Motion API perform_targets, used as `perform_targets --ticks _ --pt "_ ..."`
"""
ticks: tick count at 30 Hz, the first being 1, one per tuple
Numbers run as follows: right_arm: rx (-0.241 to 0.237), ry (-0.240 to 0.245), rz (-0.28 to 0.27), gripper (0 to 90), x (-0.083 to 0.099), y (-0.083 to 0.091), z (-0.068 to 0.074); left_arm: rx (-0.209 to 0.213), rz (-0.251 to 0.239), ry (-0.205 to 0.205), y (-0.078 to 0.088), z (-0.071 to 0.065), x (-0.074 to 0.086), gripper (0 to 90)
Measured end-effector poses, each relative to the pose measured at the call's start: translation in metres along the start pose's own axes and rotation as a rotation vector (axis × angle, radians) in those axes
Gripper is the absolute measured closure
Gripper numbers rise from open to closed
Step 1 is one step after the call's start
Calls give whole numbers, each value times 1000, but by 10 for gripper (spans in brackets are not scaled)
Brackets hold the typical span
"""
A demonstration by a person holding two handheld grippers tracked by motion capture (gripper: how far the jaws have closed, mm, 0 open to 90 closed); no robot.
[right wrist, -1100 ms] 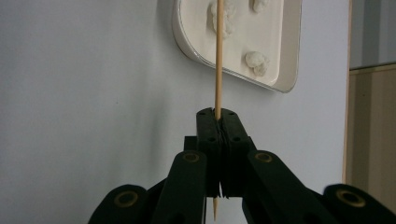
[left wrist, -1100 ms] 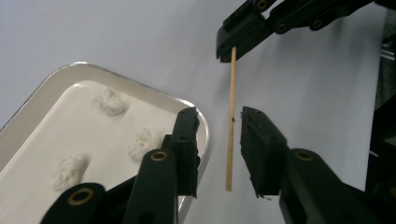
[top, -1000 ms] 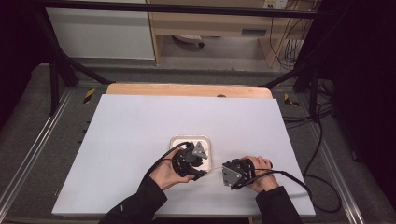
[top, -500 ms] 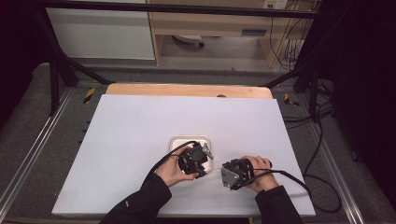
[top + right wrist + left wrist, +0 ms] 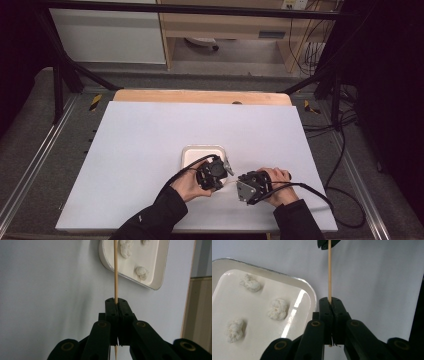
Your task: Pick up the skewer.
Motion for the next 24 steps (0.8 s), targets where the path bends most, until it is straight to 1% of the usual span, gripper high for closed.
perform_targets --ticks 1,4,8,10,13,15,16,17,18,19,20,21,24 --pt "1 0 0 887 0 0 0 0 0 0 0 0 0 882" --pt "4 -2 0 886 0 1 -1 -21 -3 -16 -1 0 0 885" --pt "13 -2 3 884 0 3 -2 -30 -10 -11 -1 -1 0 887" --pt "16 -2 2 883 0 3 -2 -38 -10 -20 0 -1 0 888" --pt "14 -7 2 881 1 3 -2 -39 -19 -14 0 -2 0 888" --pt "15 -18 -3 870 0 3 -3 -40 -24 -13 1 -2 1 889" --pt "19 -35 -5 865 0 3 -4 -43 -31 -13 1 -3 2 889" --pt "18 -46 -11 858 0 4 -4 -43 -27 -16 2 -3 2 889" --pt "18 -57 -12 843 1 4 -5 -53 -24 -17 3 -3 3 889" --pt "23 -73 -10 816 2 5 -6 -53 -24 -17 3 -3 3 890" --pt "25 -87 -8 794 3 6 -7 -63 -34 -15 5 -2 5 889" --pt "26 -104 -10 754 4 8 -9 -68 -37 -10 6 -1 7 889" --pt "48 -185 -11 624 9 13 -14 -75 -51 3 10 2 12 889"
Point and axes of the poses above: each handheld gripper's, and its own axes: y roughly backward along the jaws, x roughly out of its underside, z roughly to its left, the point moved 4 cm from there along -y, roughly forward along the jaws, and after that the axes turned 12 degrees about x, right-handed, at the moved point
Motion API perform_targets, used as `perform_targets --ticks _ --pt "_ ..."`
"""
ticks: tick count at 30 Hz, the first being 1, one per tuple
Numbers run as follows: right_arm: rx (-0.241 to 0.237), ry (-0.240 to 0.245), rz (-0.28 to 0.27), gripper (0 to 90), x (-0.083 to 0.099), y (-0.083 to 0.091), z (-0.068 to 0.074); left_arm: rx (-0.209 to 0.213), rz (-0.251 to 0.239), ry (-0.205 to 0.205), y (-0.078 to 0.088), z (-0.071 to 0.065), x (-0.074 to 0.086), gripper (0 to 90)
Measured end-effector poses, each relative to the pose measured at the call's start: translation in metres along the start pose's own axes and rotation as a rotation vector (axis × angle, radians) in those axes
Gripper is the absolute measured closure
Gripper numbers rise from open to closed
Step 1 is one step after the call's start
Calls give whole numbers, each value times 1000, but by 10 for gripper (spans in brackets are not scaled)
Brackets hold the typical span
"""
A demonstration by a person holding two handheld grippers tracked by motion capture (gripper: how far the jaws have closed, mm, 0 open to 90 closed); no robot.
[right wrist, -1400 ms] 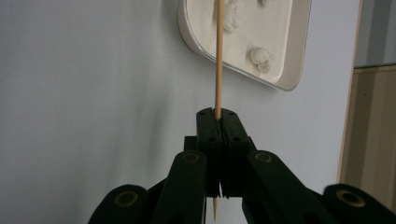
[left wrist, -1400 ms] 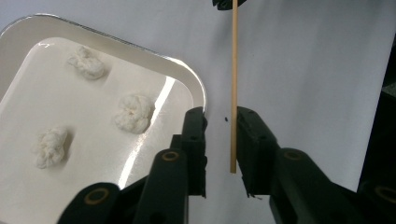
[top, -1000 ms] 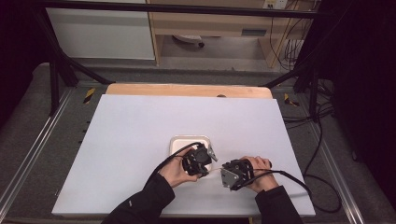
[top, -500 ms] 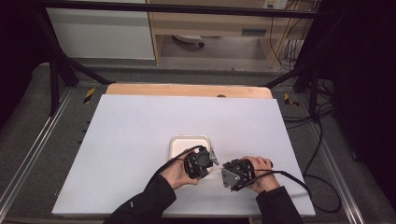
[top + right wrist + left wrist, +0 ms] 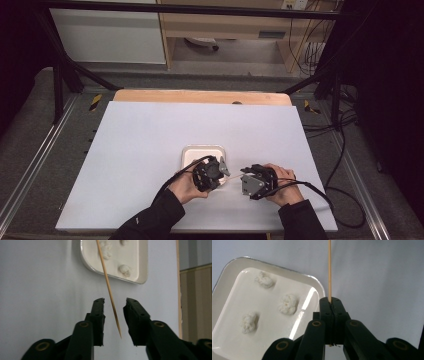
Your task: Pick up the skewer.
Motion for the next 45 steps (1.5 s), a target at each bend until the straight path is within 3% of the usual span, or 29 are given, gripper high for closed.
perform_targets --ticks 4,12,13,14,16,21,23,24,25,28,30,34,35,38,45 --pt "29 -146 22 452 9 2 -7 -7 -6 5 3 3 6 889" --pt "-11 -445 83 259 28 -1 -7 -21 -52 44 11 8 24 889" --pt "-11 -445 83 259 28 -1 -7 -24 -65 49 13 8 26 889" --pt "-24 -516 91 218 32 -2 -6 -26 -79 58 15 9 29 888" --pt "-33 -587 97 184 36 -3 -5 -30 -108 74 19 11 34 888" --pt "-39 -738 119 109 46 -4 -2 -60 -185 119 31 16 56 888" --pt "-60 -793 127 80 50 -5 0 -64 -194 128 33 17 59 889" --pt "-60 -793 127 80 50 -5 0 -69 -204 135 35 17 63 889" --pt "-74 -834 142 50 54 -6 2 -74 -218 142 36 18 66 888" --pt "-82 -867 149 27 56 -7 3 -88 -260 165 40 18 76 888" --pt "-84 -907 144 13 58 -7 4 -98 -284 180 42 18 83 888" --pt "-85 -931 141 8 55 -7 4 -122 -333 205 48 19 96 888" --pt "-83 -964 132 8 53 -8 4 -128 -347 213 50 19 100 888" --pt "-85 -999 114 7 49 -9 2 -143 -371 232 52 20 112 888" --pt "-87 -1030 99 7 33 -16 -4 -156 -430 272 58 22 133 888"
Point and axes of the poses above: each handheld gripper's, and its own axes: y roughly backward along the jaws, x roughly out of its underside, z roughly to its left, the point moved 4 cm from there along -y, roughly forward along the jaws, and after that the axes turned 12 degrees about x, right-handed, at the moved point
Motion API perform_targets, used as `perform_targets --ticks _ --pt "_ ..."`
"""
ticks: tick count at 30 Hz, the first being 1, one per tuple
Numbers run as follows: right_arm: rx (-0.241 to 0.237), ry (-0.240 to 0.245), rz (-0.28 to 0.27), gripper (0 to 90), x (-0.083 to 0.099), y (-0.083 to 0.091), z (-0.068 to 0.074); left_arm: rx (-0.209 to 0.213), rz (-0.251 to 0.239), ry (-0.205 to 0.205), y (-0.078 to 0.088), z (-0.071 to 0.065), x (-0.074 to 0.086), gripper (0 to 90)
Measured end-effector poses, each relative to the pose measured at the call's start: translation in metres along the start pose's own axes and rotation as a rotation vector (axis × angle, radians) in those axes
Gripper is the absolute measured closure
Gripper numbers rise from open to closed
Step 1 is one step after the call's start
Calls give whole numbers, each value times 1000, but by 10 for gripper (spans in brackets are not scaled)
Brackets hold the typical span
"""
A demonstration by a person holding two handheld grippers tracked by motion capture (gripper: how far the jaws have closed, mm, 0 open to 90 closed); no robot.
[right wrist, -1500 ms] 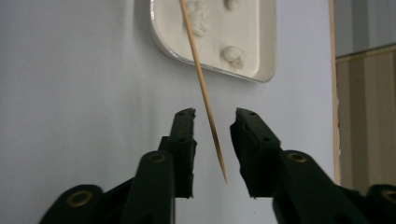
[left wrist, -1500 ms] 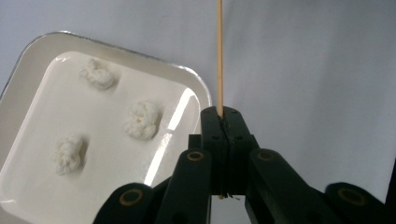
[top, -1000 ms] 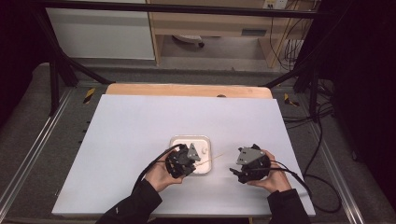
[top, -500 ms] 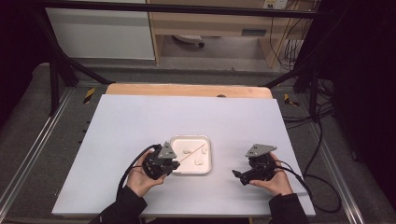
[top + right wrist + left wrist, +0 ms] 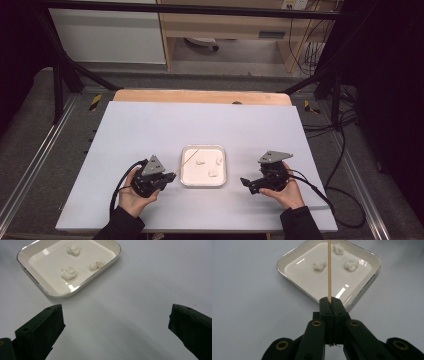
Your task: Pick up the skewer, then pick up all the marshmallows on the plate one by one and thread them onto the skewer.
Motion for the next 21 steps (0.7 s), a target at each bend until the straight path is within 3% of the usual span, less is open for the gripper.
perform_targets --ticks 10,21 --pt "-18 -6 -8 7 -20 -14 18 -32 -48 22 16 7 14 888" --pt "-30 -16 -41 11 -52 -38 39 -25 -65 40 19 10 20 888"
Point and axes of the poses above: each handheld gripper's, and its own axes: y roughly backward along the jaws, x roughly out of its underside, z roughly to its left, the point moved 4 cm from there along -y, roughly forward along the jaws, and after that the axes turned 12 degrees about x, right-handed, at the moved point
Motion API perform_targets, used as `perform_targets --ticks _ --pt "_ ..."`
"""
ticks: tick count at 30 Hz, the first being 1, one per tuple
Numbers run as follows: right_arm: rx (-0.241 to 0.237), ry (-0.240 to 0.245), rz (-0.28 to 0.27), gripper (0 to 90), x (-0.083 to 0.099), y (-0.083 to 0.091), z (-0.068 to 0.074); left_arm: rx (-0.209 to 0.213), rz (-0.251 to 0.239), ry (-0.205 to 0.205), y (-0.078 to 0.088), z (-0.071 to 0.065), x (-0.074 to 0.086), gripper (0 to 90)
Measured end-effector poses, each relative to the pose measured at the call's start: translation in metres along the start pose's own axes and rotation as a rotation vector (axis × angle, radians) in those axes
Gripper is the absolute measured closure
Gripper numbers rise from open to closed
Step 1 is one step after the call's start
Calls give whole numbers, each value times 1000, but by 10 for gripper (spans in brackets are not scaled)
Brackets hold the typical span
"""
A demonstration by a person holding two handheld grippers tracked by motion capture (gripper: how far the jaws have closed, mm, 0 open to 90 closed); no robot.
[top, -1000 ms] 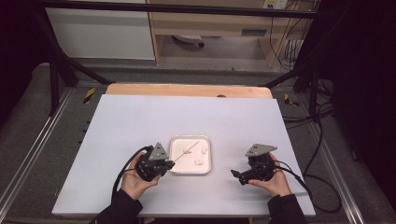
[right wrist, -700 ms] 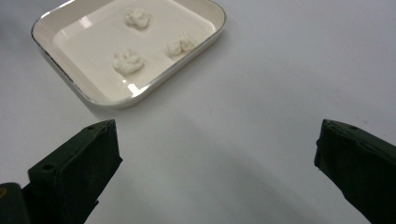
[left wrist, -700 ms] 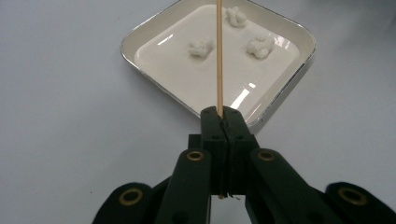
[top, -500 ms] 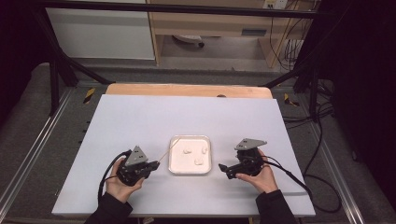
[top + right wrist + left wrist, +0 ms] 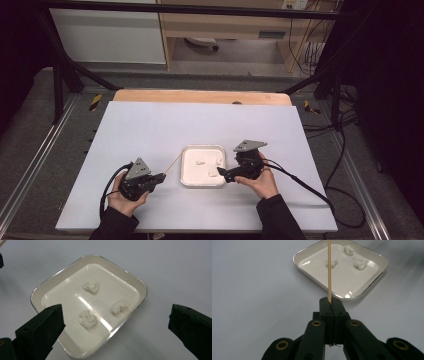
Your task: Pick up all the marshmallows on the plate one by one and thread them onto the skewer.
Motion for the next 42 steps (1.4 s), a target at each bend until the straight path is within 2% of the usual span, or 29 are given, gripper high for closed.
perform_targets --ticks 9,12,14,17,18,19,20,21,24,27,30,38,42 --pt "6 11 3 43 -19 -24 14 -10 -5 10 0 3 1 888" --pt "-10 20 9 81 -24 -33 20 -12 -6 19 0 4 1 888" --pt "-25 23 5 162 -29 -41 25 -12 -4 19 0 3 2 887" --pt "-34 40 13 227 -32 -48 30 -9 -6 17 -1 3 1 888" --pt "-34 40 13 227 -32 -48 30 -10 -5 15 -1 3 1 888" --pt "-47 30 12 270 -33 -52 32 -9 -5 15 -1 3 1 888" --pt "-47 30 12 270 -33 -52 32 -7 -3 16 -1 3 2 888" --pt "-56 22 15 321 -33 -57 34 -10 -5 15 -1 3 2 888" --pt "-65 20 29 373 -31 -63 38 -9 -2 19 -2 4 2 888" --pt "-73 14 42 400 -30 -68 41 -6 3 17 -4 4 3 887" --pt "-73 16 62 478 -28 -75 44 -4 2 17 -4 3 3 888" --pt "-67 52 100 581 -20 -81 45 -5 5 17 -4 3 3 888" --pt "-74 53 88 625 -19 -83 47 -6 2 16 -4 3 3 888"
Point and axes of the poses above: each handheld gripper's, and its own axes: y roughly backward along the jaws, x roughly out of its underside, z roughly to its left, the point moved 4 cm from there along -y, roughly forward along the jaws, and after that the axes turned 12 degrees about x, right-handed, at the moved point
